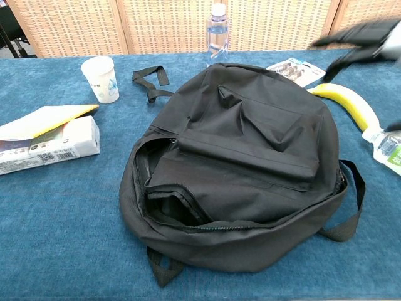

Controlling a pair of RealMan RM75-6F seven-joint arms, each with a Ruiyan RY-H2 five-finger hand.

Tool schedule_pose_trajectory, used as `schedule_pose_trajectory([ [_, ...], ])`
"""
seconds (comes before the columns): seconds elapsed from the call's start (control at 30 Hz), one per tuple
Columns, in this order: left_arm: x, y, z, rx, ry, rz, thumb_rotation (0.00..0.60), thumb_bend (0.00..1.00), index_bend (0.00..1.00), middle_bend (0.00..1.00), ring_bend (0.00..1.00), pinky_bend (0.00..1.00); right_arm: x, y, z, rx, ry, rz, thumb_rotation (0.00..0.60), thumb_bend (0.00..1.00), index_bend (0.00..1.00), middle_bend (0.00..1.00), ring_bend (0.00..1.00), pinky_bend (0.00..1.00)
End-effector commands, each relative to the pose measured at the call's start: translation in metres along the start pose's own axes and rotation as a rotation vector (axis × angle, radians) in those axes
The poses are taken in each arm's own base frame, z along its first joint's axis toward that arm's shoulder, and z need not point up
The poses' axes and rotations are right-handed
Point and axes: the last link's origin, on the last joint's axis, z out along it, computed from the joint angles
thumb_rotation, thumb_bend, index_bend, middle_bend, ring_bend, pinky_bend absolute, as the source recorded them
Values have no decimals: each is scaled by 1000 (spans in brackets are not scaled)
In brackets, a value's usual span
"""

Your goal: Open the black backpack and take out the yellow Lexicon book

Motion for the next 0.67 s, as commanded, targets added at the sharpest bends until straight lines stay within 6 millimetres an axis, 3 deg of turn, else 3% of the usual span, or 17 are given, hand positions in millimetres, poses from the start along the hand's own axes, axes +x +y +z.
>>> schedule_pose_trajectory([
  [0.03,4,4,-5,38,53,59,600,95,0,0,0,0,7,37,-24,-173,63,-80,600,0,176,0,0,48],
  [0.13,3,9,-8,73,68,75,600,103,0,0,0,0,1,47,-40,-311,80,-32,600,0,87,0,0,3],
  [0.3,-7,9,-23,188,45,65,600,117,0,0,0,0,-17,46,-67,-532,110,92,600,0,45,0,0,0],
  [0.5,-6,3,-43,281,68,64,600,147,0,0,0,0,-41,28,-100,-698,139,269,600,0,45,0,0,0],
  [0.67,-5,0,-52,300,83,64,600,155,0,0,0,0,-51,5,-115,-723,134,329,600,0,45,0,0,0],
])
